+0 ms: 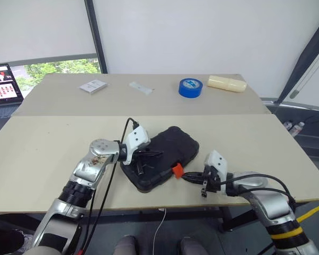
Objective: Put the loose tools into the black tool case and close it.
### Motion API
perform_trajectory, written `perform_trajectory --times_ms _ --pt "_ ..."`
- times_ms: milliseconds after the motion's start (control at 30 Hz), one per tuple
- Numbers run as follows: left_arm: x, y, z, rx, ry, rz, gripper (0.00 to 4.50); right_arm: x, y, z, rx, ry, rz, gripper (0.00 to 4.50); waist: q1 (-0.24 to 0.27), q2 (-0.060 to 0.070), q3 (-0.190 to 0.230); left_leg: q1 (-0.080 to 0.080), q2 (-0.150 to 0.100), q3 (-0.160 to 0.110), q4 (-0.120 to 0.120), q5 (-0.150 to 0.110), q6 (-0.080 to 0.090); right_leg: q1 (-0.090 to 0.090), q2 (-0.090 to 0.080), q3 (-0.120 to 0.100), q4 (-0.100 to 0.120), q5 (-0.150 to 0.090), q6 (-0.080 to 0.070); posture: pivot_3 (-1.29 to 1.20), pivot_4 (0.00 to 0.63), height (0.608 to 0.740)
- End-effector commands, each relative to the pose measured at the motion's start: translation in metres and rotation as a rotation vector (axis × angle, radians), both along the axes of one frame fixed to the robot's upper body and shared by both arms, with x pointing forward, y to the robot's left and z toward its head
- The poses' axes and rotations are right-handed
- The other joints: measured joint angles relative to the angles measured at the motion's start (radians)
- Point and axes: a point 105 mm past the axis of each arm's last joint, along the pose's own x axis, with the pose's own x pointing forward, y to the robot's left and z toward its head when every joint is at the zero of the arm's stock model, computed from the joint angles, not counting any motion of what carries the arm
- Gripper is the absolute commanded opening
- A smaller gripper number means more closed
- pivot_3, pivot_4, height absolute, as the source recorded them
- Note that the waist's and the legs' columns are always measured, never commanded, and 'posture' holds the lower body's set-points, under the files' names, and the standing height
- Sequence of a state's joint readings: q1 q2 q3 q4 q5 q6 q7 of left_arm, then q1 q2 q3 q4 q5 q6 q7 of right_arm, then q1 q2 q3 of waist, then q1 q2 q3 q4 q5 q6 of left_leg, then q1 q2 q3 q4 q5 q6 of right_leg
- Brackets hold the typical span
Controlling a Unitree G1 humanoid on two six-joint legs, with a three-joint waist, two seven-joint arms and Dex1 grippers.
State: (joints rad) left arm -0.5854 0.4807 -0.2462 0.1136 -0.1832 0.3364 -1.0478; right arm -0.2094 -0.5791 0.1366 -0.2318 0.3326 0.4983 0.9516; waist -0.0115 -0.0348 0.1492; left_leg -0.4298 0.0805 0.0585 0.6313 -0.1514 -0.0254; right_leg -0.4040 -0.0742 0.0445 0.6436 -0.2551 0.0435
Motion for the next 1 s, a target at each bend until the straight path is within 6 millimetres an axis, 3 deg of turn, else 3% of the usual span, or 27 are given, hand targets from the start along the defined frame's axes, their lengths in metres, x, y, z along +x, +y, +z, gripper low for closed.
perform_trajectory --times_ms 33,400,800,1000 --pt "-0.014 0.004 -0.043 0.076 0.154 0.001 0.04 -0.002 0.002 0.02 0.044 -0.062 0.007 0.0 0.0 0.0 0.0 0.0 0.0 0.0 0.0 0.0 0.0 0.0 0.0 0.0 0.0 0.0 0.0 0.0 0.15 0.74" --pt "-0.012 0.007 -0.04 0.084 0.145 0.002 0.04 -0.005 0.002 0.019 0.04 -0.018 0.009 0.0 -0.001 0.0 -0.004 0.0 0.0 0.0 -0.002 0.0 0.0 0.0 0.0 0.0 -0.002 -0.003 -0.006 0.0 0.15 0.74" --pt "-0.01 0.006 -0.042 0.093 0.141 -0.005 0.04 0.012 0.024 0.015 0.237 0.006 -0.058 0.0 -0.007 -0.001 -0.006 0.004 0.0 0.0 -0.003 0.0 0.0 0.002 0.0 0.0 -0.001 -0.004 -0.007 0.0 0.15 0.74" --pt "-0.007 0.004 -0.043 0.081 0.14 0.003 0.04 0.015 0.029 0.011 0.232 0.004 -0.065 0.0 -0.01 -0.001 -0.007 0.007 0.0 0.0 -0.004 -0.002 -0.003 0.002 0.001 0.0 0.0 -0.003 -0.009 0.0 0.15 0.74"
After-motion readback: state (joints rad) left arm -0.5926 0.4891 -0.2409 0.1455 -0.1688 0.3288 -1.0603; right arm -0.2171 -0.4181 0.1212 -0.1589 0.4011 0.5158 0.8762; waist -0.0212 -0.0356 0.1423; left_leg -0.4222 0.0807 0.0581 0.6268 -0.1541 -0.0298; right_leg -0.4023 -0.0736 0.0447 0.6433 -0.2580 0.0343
